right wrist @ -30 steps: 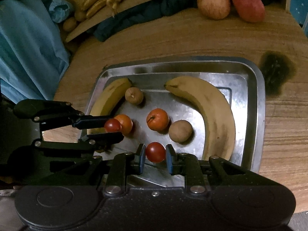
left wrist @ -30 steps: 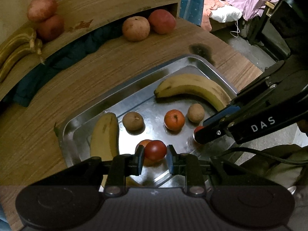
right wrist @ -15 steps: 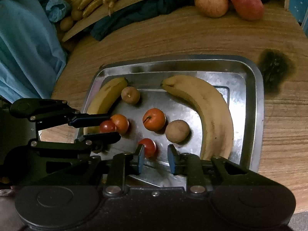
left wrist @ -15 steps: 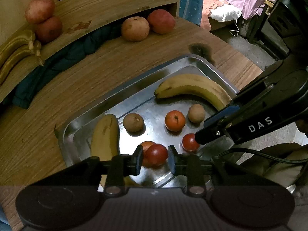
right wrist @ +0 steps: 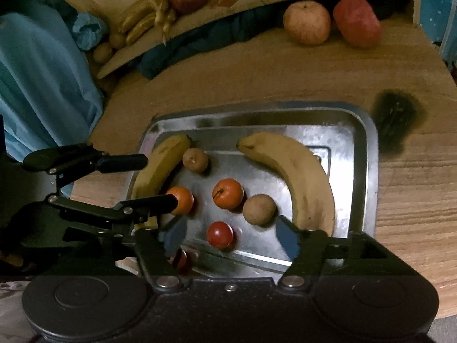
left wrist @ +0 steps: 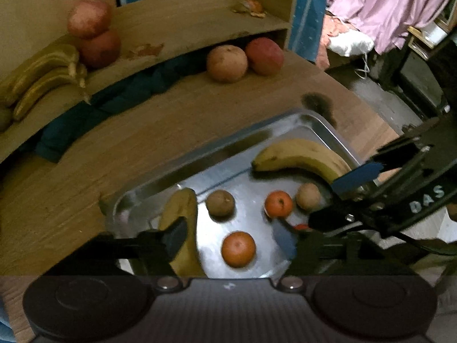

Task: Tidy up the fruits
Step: 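Open the left tool to drop the tomato while the right tool releases its tomato into the tray, then move both open tools from the tray toward the two red apples on the shelf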

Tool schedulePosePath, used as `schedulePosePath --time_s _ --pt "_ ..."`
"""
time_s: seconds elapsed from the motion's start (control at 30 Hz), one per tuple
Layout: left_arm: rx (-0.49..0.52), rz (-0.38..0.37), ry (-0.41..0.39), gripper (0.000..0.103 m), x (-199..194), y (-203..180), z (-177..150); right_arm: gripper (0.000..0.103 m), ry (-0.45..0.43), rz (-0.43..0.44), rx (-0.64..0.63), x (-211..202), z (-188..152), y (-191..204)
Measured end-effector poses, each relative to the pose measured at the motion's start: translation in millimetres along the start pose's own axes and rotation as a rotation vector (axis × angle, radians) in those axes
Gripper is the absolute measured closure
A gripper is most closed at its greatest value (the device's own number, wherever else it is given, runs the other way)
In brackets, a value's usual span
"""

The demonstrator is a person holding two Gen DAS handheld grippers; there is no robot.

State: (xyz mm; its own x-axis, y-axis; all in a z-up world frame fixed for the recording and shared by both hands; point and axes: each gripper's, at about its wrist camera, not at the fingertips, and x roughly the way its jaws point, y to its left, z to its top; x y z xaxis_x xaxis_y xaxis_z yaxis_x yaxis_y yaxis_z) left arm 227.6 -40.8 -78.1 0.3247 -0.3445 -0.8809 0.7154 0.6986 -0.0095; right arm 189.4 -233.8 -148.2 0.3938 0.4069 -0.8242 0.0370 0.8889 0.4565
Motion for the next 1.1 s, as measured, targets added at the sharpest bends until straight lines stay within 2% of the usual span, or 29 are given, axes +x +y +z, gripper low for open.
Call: schedulePosePath --time_s 0.03,0.2,0.27,0.47,0.67,0.9,1.0,1.1 --pt "-0.008 0.01 -0.007 0.017 -0.6 1.5 1.7 0.022 -0.007 -0.003 0.002 -2.0 0.6 -0.8" --pt "-0.031 0.044 -0.031 0.007 -2.9 8.6 10.6 0.015 -0.035 0.02 0.026 -8.5 2.7 -5.0" --pt "-0.036 0.057 -0.039 0.005 -3.4 11.2 14.0 0.007 -0.05 0.017 0.022 -12.2 3.7 -5.0" --pt "-0.074 0.092 -0.054 0.001 -1.7 20.9 25.6 0.002 -0.109 0.054 0.043 -22.9 9.9 -10.2" --pt "-0.099 0.114 -0.067 0.0 3.1 26.3 36.7 0.001 -0.174 -0.013 0.069 -28.1 18.7 -19.3" --pt "-0.114 0.117 -0.067 0.0 12.4 30.7 49.9 0.001 -0.155 -0.098 0.13 -19.5 29.7 -39.5" --pt "-0.114 0.119 -0.062 0.0 17.3 32.5 55.1 0.001 -0.166 -0.123 0.125 -17.7 34.4 -40.8" --pt "-0.118 0.115 -0.062 0.0 22.9 34.5 63.1 0.001 -0.195 -0.188 0.116 -16.9 37.4 -43.7"
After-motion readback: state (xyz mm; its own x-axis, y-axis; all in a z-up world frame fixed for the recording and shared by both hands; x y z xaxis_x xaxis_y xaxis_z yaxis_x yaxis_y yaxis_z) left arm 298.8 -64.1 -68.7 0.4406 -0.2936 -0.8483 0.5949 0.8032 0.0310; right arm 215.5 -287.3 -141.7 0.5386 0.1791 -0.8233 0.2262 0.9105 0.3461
